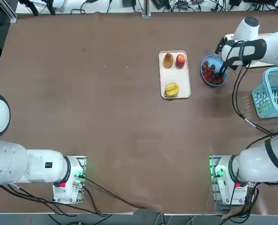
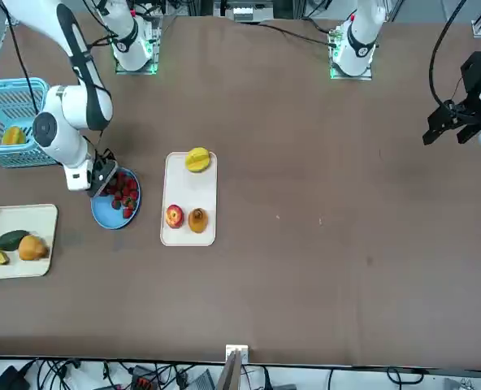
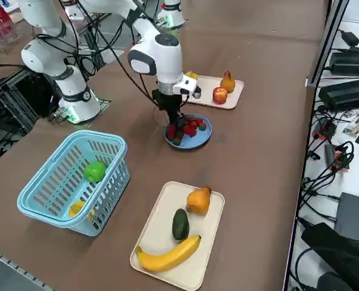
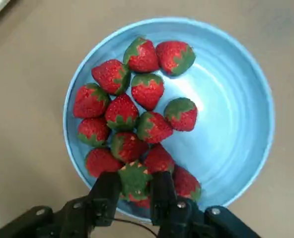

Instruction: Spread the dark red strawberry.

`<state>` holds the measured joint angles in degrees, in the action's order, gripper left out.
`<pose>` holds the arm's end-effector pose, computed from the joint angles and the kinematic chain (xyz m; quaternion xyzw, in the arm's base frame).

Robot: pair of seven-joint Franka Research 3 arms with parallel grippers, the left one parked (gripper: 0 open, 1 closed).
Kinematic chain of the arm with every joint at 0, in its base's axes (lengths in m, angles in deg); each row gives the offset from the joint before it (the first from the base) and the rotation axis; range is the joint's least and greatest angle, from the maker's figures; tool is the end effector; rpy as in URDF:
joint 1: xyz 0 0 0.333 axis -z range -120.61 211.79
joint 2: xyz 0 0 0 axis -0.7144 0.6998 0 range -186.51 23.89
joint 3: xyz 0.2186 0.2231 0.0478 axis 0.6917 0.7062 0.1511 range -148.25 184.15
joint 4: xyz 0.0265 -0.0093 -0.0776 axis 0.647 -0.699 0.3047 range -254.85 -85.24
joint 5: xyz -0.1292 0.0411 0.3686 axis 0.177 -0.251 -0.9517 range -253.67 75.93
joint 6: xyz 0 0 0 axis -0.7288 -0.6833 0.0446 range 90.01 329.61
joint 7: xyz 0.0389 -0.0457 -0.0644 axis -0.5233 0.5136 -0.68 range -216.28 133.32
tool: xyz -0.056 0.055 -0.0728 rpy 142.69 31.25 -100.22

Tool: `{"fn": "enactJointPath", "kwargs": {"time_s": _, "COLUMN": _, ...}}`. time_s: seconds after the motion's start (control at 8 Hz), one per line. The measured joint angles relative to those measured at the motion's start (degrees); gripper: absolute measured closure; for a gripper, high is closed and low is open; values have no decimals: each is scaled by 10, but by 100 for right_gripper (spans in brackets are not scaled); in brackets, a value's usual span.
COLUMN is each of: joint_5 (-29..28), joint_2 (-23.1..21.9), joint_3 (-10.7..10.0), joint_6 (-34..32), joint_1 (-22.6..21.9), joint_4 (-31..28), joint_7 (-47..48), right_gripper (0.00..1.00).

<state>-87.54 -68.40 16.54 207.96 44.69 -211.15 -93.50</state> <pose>0.5199 -0.0047 0.2423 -0.8962 -0.4431 0.0228 0.0005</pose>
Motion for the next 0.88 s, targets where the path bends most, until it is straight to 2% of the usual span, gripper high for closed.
{"fn": "enactJointPath", "kwargs": {"time_s": 0.38, "joint_5": 0, "joint_2": 0, "joint_3": -1, "joint_6": -17, "joint_1": 2, "joint_4": 56, "joint_7": 0, "right_gripper": 63}}
{"fn": "enactJointPath", "kwargs": {"time_s": 0.88, "joint_5": 0, "joint_2": 93, "joint_3": -1, "joint_6": -20, "joint_1": 8, "joint_4": 140, "joint_7": -3, "right_gripper": 63}}
